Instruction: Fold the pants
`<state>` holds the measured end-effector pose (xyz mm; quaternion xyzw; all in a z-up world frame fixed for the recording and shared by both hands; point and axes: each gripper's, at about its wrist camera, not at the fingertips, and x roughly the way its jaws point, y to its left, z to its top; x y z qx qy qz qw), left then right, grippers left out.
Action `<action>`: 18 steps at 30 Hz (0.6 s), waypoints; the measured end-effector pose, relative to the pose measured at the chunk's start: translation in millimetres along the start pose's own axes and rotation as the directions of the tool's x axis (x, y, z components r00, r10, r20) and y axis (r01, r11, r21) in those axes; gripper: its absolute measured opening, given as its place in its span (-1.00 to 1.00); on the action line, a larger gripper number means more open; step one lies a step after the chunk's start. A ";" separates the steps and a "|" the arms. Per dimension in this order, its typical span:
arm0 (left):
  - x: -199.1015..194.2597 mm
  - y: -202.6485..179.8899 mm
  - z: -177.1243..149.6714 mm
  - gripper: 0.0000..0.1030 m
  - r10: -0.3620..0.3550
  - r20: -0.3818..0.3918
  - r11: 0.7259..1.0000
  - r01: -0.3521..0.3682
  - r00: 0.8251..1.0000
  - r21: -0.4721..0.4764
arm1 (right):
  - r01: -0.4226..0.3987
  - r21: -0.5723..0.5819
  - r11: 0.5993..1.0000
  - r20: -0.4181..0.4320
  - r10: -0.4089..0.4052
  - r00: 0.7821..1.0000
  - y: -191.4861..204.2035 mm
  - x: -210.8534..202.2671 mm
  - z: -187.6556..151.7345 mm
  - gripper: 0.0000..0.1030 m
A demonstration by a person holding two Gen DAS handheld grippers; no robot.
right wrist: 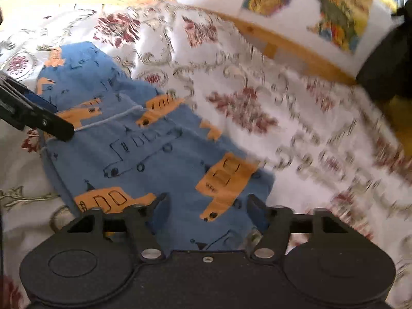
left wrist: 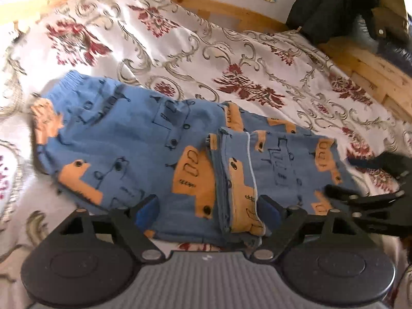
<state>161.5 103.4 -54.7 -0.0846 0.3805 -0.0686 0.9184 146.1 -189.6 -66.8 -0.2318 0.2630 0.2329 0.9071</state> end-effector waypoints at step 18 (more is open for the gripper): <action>-52.8 128.9 29.0 0.92 0.102 0.201 0.920 -0.016 0.974 -0.391 | -0.055 -0.029 0.998 0.228 0.060 0.972 39.8 -14.6 12.5 0.97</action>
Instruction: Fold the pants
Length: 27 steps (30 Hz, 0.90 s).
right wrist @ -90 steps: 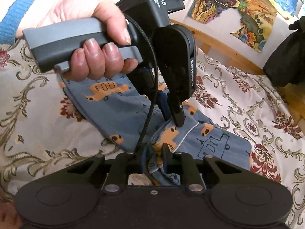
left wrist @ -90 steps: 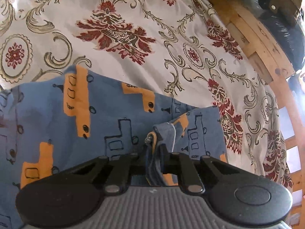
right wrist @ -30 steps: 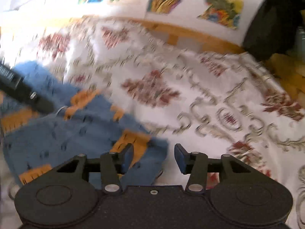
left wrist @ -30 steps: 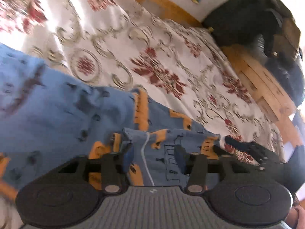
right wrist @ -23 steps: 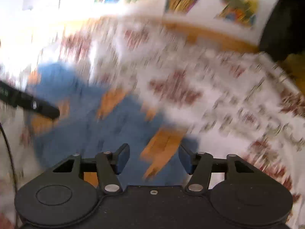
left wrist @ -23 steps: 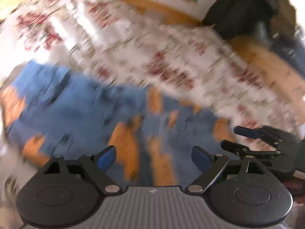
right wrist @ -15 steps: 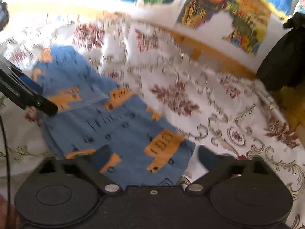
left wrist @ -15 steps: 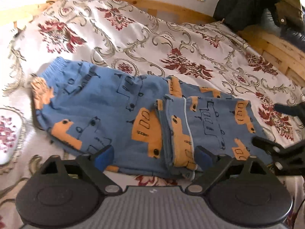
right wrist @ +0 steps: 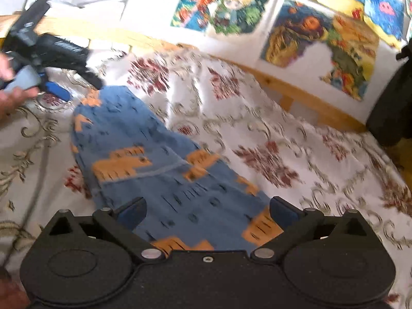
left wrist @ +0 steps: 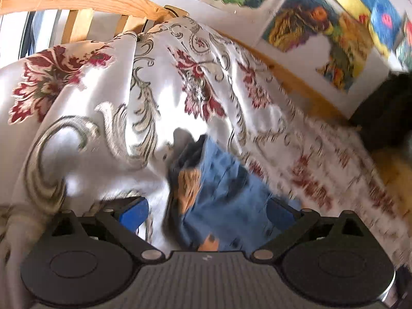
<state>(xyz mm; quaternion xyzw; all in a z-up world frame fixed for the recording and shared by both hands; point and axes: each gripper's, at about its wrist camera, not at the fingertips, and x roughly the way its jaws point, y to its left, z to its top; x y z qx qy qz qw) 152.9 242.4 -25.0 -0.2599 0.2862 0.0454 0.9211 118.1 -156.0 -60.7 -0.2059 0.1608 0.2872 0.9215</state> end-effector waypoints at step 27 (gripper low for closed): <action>27.6 -2.6 29.4 0.04 0.104 -0.086 0.993 -0.098 0.991 0.067 | -0.019 -0.005 1.000 -0.004 0.019 1.000 45.9 34.8 10.7 0.96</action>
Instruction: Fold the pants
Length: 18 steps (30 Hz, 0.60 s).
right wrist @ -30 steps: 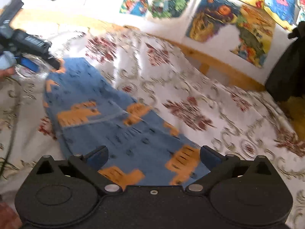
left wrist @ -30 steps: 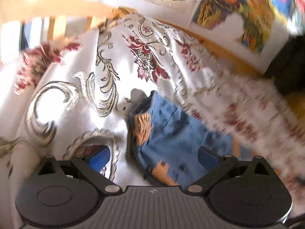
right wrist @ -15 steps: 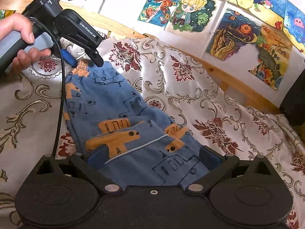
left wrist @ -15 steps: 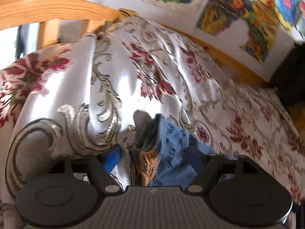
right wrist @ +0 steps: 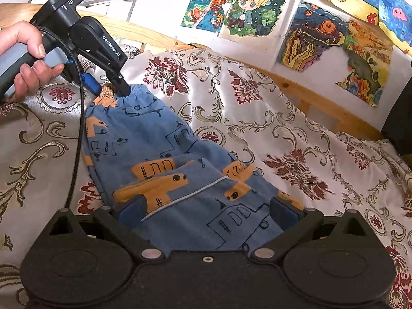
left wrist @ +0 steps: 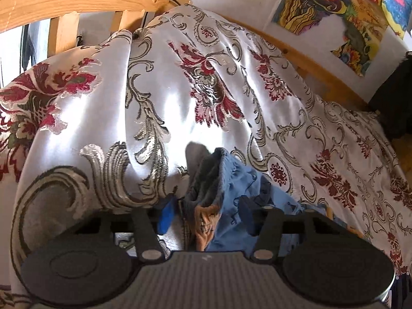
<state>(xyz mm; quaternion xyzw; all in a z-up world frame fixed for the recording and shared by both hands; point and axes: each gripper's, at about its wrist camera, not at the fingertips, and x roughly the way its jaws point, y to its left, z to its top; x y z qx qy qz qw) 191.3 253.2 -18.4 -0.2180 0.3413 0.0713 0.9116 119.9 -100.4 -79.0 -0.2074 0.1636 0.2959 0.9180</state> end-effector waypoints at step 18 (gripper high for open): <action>-21.3 -60.3 -11.6 -0.62 0.182 0.114 0.965 -0.199 0.977 0.173 | -0.018 0.019 1.000 -0.009 0.018 1.000 -2.1 3.0 0.1 0.96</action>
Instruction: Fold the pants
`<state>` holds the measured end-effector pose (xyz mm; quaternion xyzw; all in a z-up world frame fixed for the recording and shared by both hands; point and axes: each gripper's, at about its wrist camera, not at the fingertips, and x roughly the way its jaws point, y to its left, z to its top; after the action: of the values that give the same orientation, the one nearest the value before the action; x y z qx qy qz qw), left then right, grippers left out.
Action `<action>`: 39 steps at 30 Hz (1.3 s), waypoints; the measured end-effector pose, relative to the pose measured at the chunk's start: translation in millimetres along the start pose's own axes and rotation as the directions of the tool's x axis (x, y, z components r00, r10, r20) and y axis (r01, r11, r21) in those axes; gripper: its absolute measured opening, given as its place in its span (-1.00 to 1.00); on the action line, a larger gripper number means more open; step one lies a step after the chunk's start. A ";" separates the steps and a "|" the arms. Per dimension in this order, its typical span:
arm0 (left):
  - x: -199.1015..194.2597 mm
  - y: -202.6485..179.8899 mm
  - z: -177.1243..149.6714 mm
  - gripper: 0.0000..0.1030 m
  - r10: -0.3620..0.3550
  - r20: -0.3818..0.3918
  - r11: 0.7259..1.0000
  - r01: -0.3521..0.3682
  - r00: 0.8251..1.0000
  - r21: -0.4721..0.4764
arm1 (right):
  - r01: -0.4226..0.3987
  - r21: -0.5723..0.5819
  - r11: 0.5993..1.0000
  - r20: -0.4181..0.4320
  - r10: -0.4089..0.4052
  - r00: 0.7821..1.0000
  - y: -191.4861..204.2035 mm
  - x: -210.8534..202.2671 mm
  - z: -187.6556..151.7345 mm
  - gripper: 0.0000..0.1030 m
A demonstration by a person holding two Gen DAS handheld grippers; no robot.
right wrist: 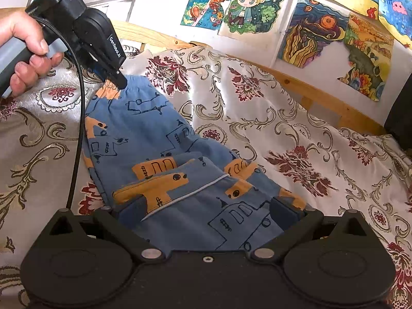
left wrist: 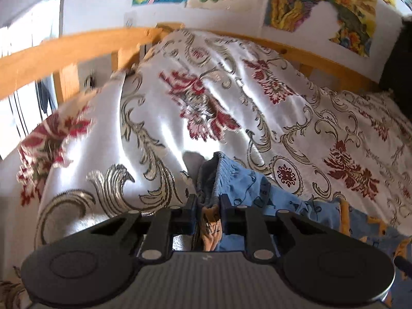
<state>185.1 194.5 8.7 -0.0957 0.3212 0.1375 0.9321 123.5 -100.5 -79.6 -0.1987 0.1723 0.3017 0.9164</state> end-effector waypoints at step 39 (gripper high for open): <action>-74.8 -262.0 -111.5 -0.63 -0.355 -0.083 0.680 0.319 0.931 0.660 | -0.227 0.798 0.559 0.033 0.335 0.942 -227.1 -46.5 -26.9 0.42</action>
<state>148.0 -97.1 -7.3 0.1876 0.3016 -0.1569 0.9215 224.2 -303.5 -23.4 0.2390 0.3727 0.3235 0.8362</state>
